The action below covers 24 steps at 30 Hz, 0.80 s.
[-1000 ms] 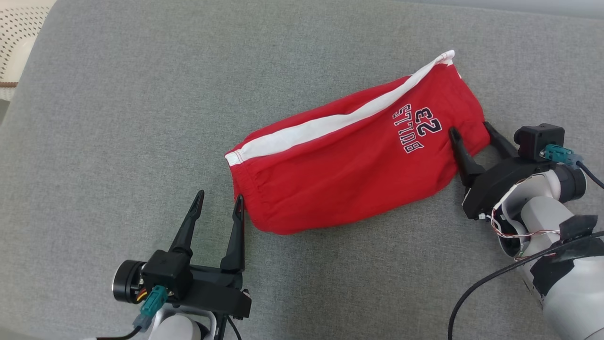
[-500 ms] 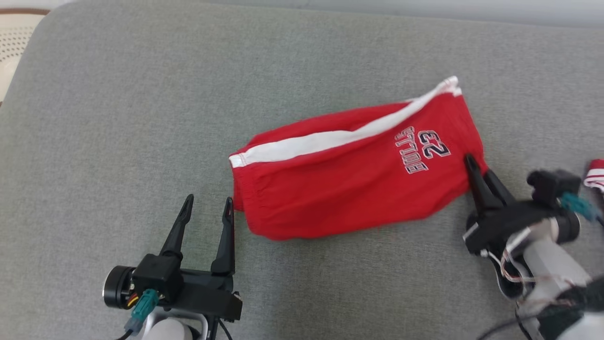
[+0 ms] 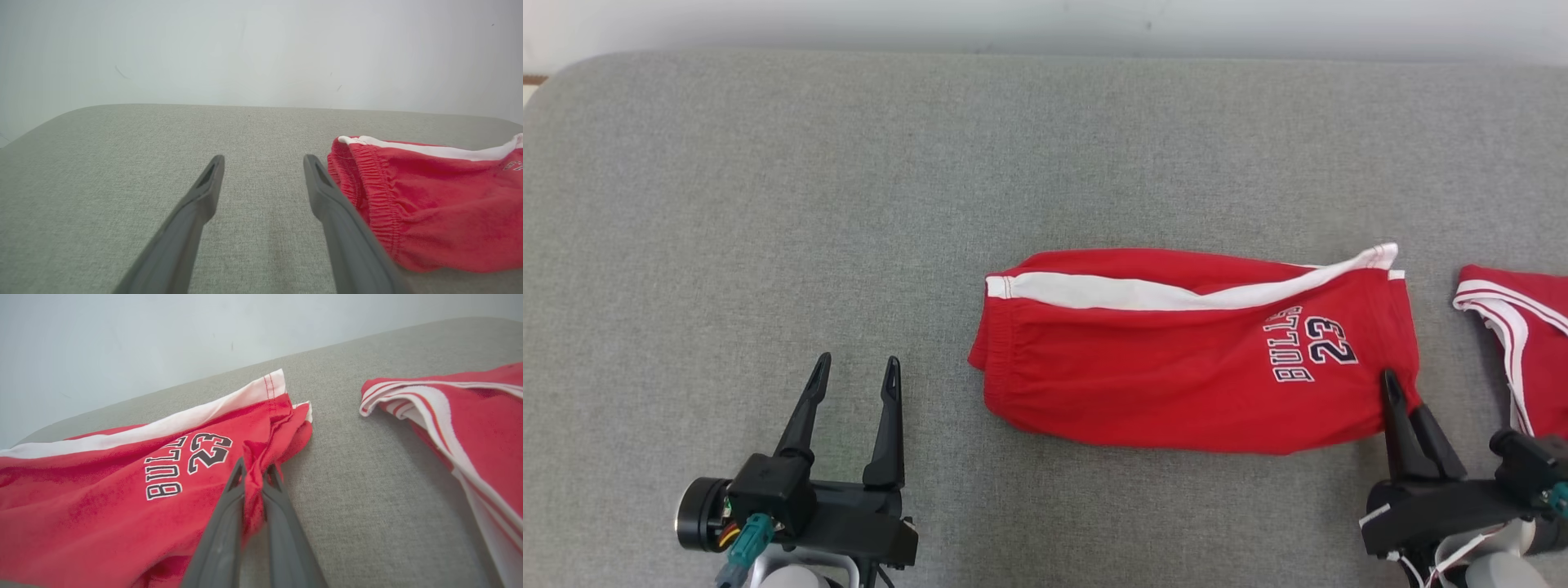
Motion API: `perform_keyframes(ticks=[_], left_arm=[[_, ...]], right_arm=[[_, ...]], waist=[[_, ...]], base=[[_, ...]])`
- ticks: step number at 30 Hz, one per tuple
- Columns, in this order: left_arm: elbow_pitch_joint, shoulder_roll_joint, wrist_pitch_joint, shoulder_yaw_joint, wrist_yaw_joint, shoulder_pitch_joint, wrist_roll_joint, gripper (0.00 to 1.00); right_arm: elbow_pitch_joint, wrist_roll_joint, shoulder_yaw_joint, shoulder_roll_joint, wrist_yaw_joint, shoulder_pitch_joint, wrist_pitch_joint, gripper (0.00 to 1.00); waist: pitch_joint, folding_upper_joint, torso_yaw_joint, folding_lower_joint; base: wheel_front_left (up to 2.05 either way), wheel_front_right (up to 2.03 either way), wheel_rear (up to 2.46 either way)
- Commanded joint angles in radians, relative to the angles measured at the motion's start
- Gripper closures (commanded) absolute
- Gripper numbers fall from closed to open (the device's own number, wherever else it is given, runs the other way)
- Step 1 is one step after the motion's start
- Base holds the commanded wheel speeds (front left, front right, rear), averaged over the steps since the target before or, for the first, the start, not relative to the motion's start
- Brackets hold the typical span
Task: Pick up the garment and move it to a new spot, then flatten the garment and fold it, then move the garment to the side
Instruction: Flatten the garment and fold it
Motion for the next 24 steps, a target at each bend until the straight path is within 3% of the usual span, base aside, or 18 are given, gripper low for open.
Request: perform_keyframes(ticks=[1,7,13,24], left_arm=[[0.003,0.007,-0.003,0.001,-0.004,0.014,0.004,0.00],[0.002,0.012,-0.003,-0.003,-0.007,0.014,-0.002,0.00],[0.000,0.008,-0.003,-0.008,-0.006,0.014,-0.009,0.00],[0.005,-0.009,-0.003,-0.025,-0.006,-0.001,-0.025,0.00]], right_arm=[[-0.021,-0.019,-0.010,0.006,-0.001,0.006,0.010,1.00],[-0.163,-0.120,0.047,0.019,-0.001,-0.049,0.063,1.00],[-0.252,-0.128,0.263,0.048,-0.001,-0.128,0.131,1.00],[-0.040,-0.030,0.558,0.090,-0.001,-0.281,0.138,1.00]], waist=[[-0.008,-0.0001,-0.006,0.0000],[-0.018,-0.0001,-0.004,0.0000],[-0.020,-0.0001,0.007,0.0000],[-0.002,-0.0001,0.058,0.0000]], base=[[0.00,0.00,0.00],[0.00,0.00,0.00],[0.00,0.00,0.00],[0.00,0.00,0.00]])
